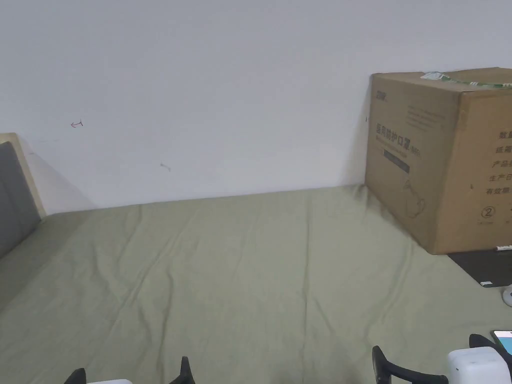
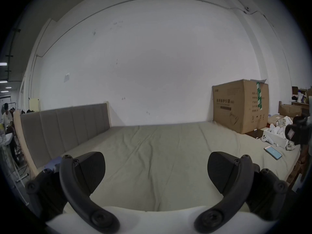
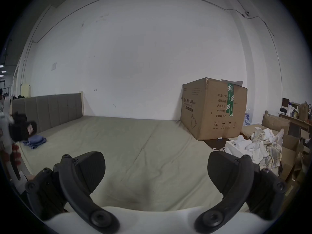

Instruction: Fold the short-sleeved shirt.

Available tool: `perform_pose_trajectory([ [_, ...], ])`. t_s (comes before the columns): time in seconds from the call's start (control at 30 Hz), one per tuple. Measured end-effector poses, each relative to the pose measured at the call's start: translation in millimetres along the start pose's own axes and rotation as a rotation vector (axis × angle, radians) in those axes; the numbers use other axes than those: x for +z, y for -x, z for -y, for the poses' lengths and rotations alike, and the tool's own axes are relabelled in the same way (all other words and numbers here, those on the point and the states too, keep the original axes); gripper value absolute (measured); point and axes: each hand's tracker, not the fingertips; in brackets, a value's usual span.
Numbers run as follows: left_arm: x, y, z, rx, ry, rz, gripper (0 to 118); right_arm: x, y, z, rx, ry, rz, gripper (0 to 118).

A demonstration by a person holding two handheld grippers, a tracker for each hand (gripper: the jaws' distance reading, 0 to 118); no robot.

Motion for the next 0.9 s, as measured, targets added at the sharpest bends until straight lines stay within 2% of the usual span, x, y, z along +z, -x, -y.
perform_pose_trajectory([
  [0.07, 1, 4, -7, 0.025, -0.057, 0.001, 118, -2, -2, 3, -0.020, 0.019, -0.019, 118],
  [0.2, -6, 3, -6, 0.005, 0.011, 0.018, 118, -1, -1, 0, -0.035, 0.009, -0.039, 118],
  [0.43, -4, 0, -3, -0.011, 0.007, 0.020, 118, -6, 15, -3, 0.028, 0.055, 0.022, 118],
  [0.63, -2, 4, -3, 0.005, -0.003, 0.019, 118, -3, 22, -3, 0.071, 0.035, 0.004, 118],
  [0.77, -3, 9, -3, 0.031, 0.000, 0.017, 118, -2, 23, -3, 0.077, 0.023, -0.008, 118],
  [0.9, -3, 10, -3, 0.039, 0.007, 0.016, 118, -3, 18, -3, 0.043, 0.029, 0.013, 118],
])
